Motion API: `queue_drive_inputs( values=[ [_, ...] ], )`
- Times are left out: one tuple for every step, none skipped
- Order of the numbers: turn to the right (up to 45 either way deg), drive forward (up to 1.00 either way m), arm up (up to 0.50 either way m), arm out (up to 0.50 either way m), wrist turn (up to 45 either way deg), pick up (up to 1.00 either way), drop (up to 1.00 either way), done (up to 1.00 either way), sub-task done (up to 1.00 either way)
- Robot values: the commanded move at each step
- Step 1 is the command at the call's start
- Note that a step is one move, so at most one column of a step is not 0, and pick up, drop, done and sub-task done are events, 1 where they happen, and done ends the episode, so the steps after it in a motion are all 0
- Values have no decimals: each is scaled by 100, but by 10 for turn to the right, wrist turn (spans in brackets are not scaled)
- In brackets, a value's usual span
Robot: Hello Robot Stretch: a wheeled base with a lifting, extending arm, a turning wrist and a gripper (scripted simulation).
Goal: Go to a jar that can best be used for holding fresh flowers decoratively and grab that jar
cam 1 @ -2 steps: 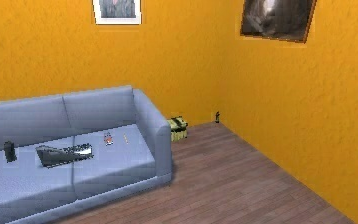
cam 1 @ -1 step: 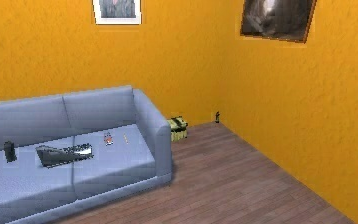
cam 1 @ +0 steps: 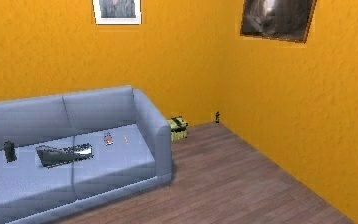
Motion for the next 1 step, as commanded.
queue_drive_inputs(
  values=[
    [0, 0, 0, 0, 450, 0, 0, 0, 0]
  ],
)
